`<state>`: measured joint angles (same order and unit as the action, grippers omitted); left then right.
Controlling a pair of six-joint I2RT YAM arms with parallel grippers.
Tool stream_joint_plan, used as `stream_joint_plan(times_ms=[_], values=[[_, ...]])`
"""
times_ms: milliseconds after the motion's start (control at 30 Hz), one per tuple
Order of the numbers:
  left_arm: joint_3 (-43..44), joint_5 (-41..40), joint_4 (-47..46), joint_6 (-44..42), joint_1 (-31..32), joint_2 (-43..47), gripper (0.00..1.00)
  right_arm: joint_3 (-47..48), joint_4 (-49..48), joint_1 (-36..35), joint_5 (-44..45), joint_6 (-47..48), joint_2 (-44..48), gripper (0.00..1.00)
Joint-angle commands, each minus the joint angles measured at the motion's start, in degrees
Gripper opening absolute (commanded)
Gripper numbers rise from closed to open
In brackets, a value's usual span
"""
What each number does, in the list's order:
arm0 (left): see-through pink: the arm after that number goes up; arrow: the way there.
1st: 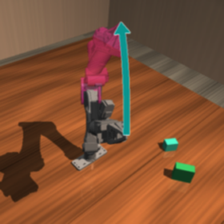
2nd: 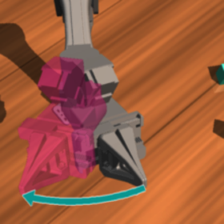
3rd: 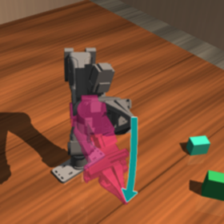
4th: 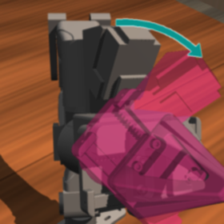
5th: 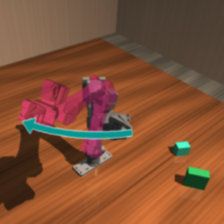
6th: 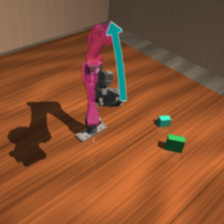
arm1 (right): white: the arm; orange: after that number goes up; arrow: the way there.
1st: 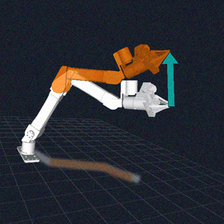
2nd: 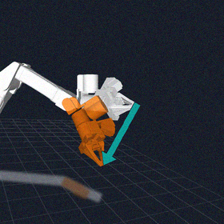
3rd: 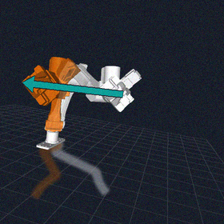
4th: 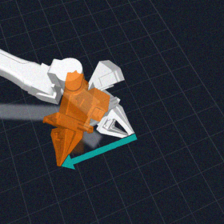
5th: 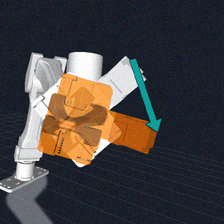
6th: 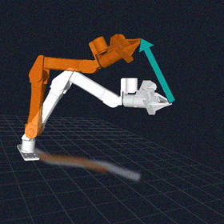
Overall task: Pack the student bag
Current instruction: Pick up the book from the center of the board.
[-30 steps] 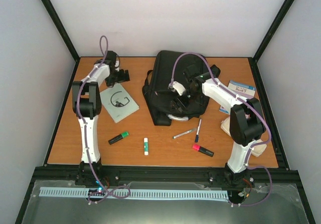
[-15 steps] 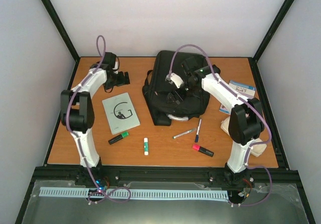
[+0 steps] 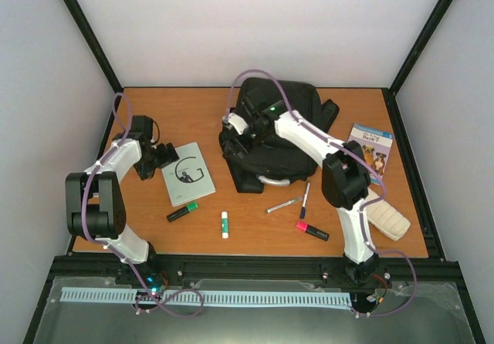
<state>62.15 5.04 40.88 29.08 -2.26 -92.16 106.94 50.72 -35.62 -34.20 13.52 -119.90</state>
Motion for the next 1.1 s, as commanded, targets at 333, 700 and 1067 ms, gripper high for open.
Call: stream_joint_plan(times_ms=[333, 700, 1067], values=[[-14.1, 4.2, -7.7, 8.0, -0.6, 2.4, 0.99, 8.6, -2.5, -6.9, -1.0, -6.9, -16.0, 0.65], [-19.4, 5.9, -11.5, 8.0, -0.5, 2.4, 0.99, 9.7, -2.3, -9.2, 3.8, -6.8, -21.3, 0.47], [-23.2, 19.4, -20.5, 8.1, -0.4, 1.4, 0.99, 10.1, -0.4, -9.6, 5.7, -6.7, -26.4, 0.32]])
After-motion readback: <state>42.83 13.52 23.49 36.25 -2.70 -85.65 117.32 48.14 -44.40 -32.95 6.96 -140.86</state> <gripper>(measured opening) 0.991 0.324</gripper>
